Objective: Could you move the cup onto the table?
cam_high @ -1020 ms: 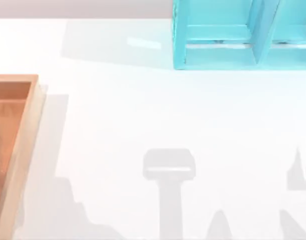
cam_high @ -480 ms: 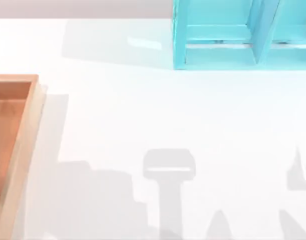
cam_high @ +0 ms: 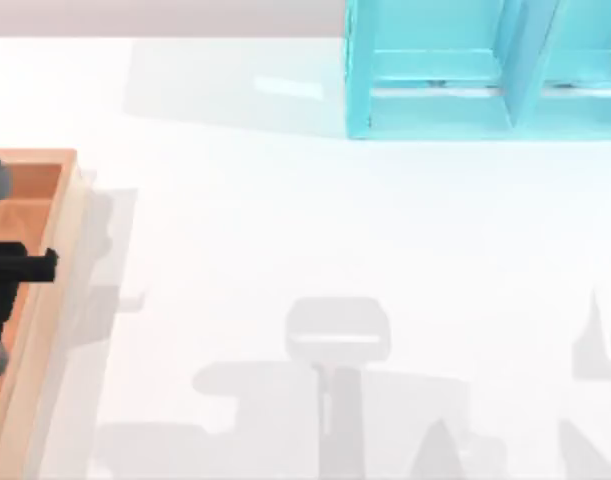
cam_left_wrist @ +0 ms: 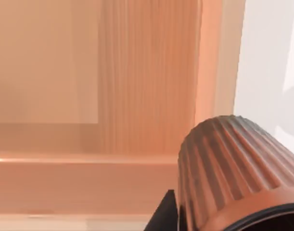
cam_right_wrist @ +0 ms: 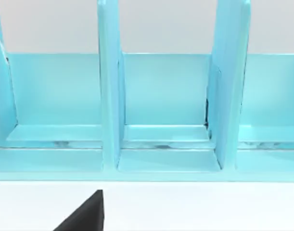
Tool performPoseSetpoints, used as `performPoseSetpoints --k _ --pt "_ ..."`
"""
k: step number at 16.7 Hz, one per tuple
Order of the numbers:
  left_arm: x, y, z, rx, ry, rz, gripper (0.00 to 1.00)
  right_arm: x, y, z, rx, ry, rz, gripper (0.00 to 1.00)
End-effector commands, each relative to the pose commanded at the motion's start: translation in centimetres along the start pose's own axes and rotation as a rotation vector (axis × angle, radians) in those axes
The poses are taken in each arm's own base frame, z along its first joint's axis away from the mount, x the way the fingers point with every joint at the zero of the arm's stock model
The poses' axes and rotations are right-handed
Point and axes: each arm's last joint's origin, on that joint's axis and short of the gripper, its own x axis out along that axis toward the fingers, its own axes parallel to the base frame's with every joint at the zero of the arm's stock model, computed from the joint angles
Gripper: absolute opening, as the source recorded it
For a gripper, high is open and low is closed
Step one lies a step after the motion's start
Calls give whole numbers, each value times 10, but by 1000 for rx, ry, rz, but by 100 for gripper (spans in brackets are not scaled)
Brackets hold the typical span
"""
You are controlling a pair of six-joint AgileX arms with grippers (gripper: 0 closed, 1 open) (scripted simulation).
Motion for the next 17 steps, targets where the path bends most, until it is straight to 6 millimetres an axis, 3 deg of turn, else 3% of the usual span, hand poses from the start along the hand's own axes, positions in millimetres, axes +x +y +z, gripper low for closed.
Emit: performPoseSetpoints --k 6,9,13,17 --pt "1 -2 -1 4 14 0 0 0 0 0 0 0 0 100" --pt "-5 -17 10 5 14 5 0 0 0 0 0 0 0 100" --pt "-18 -72 37 9 8 19 0 0 0 0 0 0 0 100" --pt "-28 -166 52 9 -11 32 0 0 0 0 0 0 0 100"
